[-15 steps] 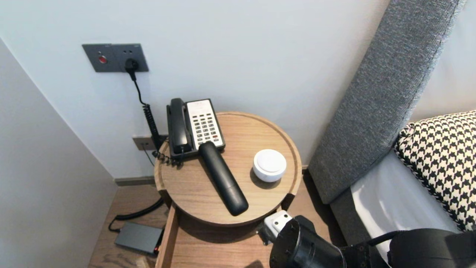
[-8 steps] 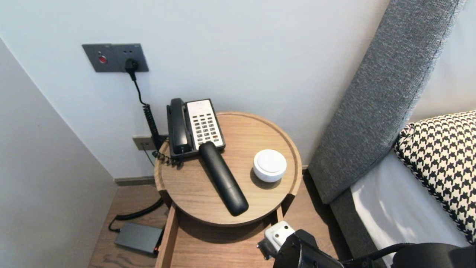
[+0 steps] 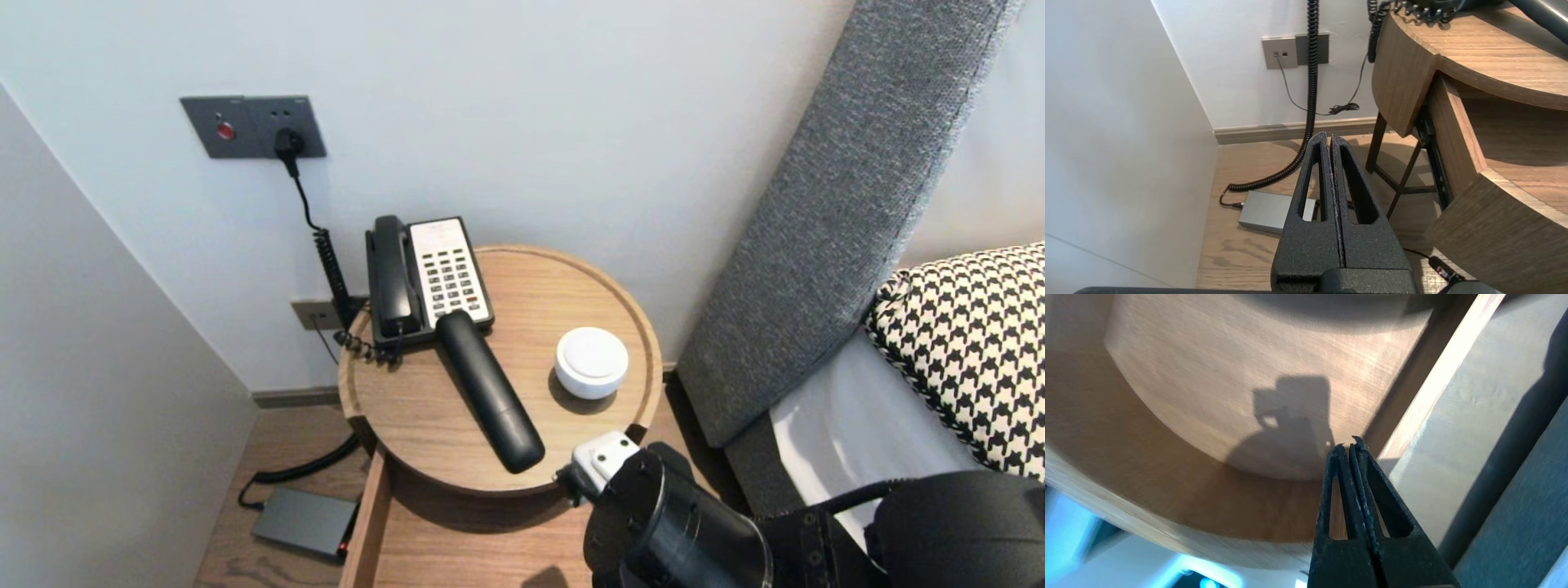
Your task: Open the nightstand drawer, then put the remote controls on the table in the drawer one by one
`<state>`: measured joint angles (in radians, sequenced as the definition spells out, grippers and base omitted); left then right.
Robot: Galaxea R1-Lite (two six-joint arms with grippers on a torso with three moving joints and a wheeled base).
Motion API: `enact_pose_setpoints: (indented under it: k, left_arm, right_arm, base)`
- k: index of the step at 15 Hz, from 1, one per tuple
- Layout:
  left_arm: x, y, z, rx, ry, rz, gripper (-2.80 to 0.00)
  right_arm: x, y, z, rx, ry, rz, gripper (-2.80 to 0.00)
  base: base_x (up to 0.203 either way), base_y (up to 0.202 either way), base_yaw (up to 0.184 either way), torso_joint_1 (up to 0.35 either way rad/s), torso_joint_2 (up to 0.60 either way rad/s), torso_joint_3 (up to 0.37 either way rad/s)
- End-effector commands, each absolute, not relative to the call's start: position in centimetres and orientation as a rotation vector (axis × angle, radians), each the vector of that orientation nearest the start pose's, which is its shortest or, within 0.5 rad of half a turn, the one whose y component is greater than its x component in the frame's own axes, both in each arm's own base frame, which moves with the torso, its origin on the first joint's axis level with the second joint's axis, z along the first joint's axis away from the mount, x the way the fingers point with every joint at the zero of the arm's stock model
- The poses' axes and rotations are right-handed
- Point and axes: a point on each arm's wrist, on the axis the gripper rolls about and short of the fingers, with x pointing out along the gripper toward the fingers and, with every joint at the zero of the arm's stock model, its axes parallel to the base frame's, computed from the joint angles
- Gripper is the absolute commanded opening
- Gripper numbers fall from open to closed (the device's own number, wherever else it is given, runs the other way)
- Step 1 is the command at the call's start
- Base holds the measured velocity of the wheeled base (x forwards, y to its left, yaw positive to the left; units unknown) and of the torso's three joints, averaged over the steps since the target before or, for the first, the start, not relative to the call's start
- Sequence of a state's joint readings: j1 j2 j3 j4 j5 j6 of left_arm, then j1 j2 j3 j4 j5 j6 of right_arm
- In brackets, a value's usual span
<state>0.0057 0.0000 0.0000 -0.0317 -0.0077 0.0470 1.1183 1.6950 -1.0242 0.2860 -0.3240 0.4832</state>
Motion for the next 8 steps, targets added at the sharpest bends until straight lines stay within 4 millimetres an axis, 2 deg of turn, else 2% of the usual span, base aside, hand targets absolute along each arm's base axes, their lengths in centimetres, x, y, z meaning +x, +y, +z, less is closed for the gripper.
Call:
enact_pose_setpoints:
  k: [1,3,5,8]
  left_arm:
    - [-2.2,0.0,7.5,0.048,-0.021,0.000,-2.80]
    - [-2.2,0.0,7.5,0.048,-0.022,-0.001,-2.80]
    - [-2.2,0.0,7.5,0.048,-0.021,0.000,-2.80]
    - [-2.2,0.0,7.5,0.048,-0.021,0.000,-2.80]
  right_arm:
    - [13.9,25.2,20.2,-0.155,0.812,0.521,-2.80]
    - [15.2,25.2,23.7,-0.136,0.755,0.517,-2.80]
    - [17.0,25.6,26.3,-0.120,0.702,0.507,-2.80]
    - [20.9,27.6,28.0,-0.108,0.657,0.469,-2.80]
  base:
    - [0.000,0.000,0.000,0.000,0.00,0.000]
    - [0.000,0.000,0.000,0.000,0.00,0.000]
    - [0.000,0.000,0.000,0.000,0.00,0.000]
    - [0.000,0.000,0.000,0.000,0.00,0.000]
